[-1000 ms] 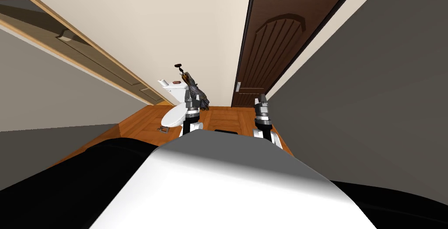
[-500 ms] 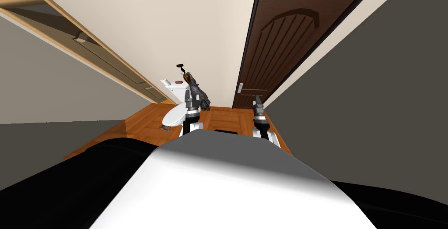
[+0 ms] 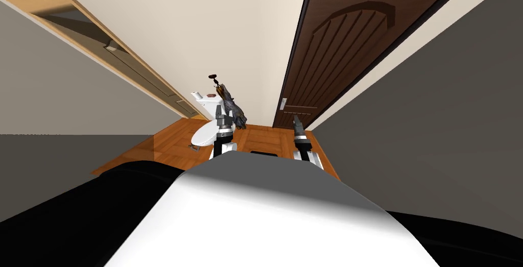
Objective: Pull the door open
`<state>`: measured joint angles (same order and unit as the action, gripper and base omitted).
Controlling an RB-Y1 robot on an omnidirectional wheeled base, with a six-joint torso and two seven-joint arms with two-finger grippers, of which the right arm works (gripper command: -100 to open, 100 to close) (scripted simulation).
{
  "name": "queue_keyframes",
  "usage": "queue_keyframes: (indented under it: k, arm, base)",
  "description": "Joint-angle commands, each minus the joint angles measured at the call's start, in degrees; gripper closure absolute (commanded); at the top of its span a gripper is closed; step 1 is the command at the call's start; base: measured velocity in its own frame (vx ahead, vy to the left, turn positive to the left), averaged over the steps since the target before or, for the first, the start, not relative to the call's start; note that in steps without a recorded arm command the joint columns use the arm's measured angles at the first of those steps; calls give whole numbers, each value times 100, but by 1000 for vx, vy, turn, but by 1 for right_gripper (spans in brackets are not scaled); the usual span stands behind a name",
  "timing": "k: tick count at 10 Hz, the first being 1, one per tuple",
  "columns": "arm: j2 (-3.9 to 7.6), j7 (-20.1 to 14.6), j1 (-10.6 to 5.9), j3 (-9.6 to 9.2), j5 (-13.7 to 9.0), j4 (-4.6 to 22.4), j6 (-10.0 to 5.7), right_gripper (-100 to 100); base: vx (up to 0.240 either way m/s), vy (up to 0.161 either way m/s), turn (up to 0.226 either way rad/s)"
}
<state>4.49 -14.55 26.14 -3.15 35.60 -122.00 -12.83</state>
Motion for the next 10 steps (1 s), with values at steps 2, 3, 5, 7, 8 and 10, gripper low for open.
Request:
queue_keyframes:
  k: [2,3,5,7,8,10]
  arm:
    - [48,-146,-35,-8,459,161,292,-100]
    - [48,-146,-35,-8,501,161,292,-100]
    - [71,-255,-67,-3,873,313,501,-100]
    - [93,-364,-100,1,1223,467,711,-100]
    - [93,-364,-100,1,1281,467,711,-100]
    - [114,-476,-133,6,1662,622,923,-100]
  base:
    - [90,-34,125]
    - [60,-26,33]
    - [68,-29,93]
    - [88,-56,140]
    - [64,-27,26]
    - [55,-30,106]
